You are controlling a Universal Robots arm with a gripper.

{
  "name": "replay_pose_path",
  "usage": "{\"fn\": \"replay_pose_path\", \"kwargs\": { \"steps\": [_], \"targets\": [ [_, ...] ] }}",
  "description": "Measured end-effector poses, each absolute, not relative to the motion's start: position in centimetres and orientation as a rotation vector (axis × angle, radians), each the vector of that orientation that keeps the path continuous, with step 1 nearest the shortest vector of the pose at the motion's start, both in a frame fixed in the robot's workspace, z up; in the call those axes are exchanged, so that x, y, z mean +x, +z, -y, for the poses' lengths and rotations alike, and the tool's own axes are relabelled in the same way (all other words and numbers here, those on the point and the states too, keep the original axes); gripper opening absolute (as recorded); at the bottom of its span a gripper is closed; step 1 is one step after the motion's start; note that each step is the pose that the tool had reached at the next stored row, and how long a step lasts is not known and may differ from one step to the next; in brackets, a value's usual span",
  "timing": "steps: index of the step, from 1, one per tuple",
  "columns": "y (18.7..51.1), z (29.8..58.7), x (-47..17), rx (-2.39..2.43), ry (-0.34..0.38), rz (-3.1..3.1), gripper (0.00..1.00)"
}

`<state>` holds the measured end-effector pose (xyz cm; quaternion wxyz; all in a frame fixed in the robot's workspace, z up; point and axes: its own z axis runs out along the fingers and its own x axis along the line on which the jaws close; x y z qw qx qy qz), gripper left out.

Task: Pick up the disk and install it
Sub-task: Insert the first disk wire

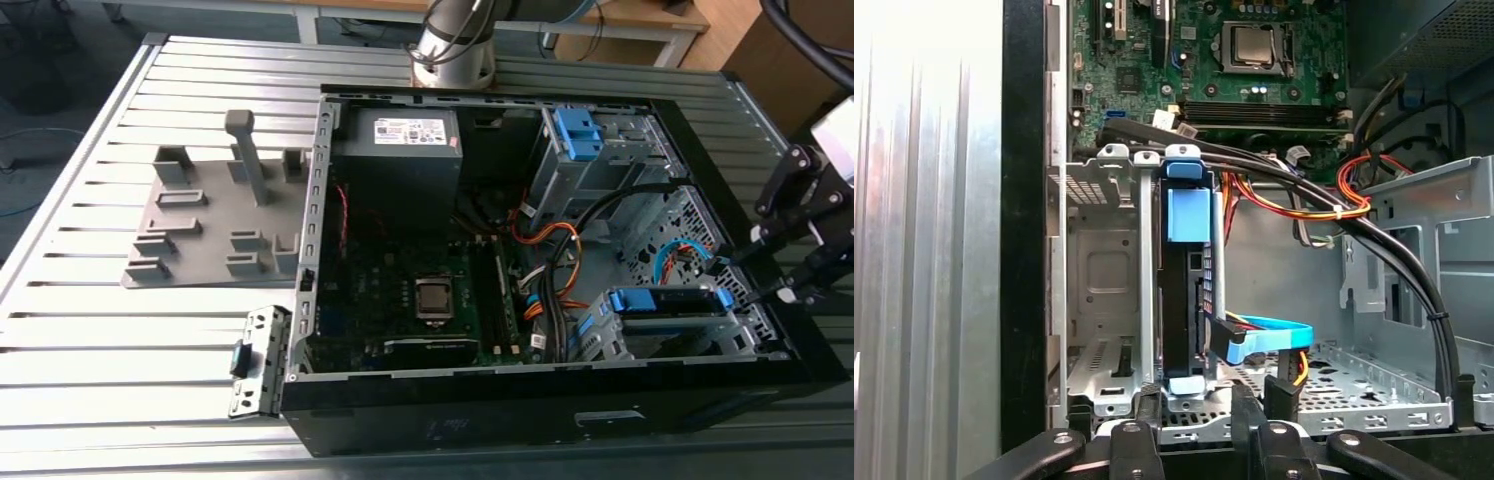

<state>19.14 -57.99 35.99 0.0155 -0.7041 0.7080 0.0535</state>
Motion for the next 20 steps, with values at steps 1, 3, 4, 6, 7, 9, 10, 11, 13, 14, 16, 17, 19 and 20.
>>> {"fn": "replay_pose_path", "kwargs": {
  "steps": [1, 3, 4, 6, 7, 9, 10, 11, 13, 14, 16, 17, 19, 20],
  "targets": [
    [36.0, 57.9, 19.1, -2.19, 0.166, -2.202, 0.41],
    [36.0, 57.5, 19.1, -2.19, 0.166, -2.202, 0.41],
    [36.0, 57.3, 19.1, -2.19, 0.166, -2.202, 0.41],
    [36.0, 56.9, 19.1, -2.19, 0.166, -2.202, 0.41],
    [36.0, 56.8, 19.1, -2.19, 0.166, -2.202, 0.41],
    [35.9, 56.5, 19.1, -2.19, 0.167, -2.202, 0.41],
    [35.9, 56.4, 19.1, -2.19, 0.166, -2.202, 0.41],
    [35.9, 56.3, 19.1, -2.19, 0.166, -2.202, 0.41],
    [35.9, 56.2, 19.1, -2.19, 0.167, -2.202, 0.41],
    [35.9, 56.1, 19.1, -2.19, 0.167, -2.202, 0.41],
    [35.8, 56.0, 19.1, -2.19, 0.166, -2.202, 0.41],
    [35.8, 55.9, 19.1, -2.19, 0.166, -2.202, 0.41],
    [35.8, 55.8, 19.1, -2.19, 0.166, -2.203, 0.41],
    [35.8, 55.7, 19.1, -2.19, 0.166, -2.202, 0.41]
  ]
}}
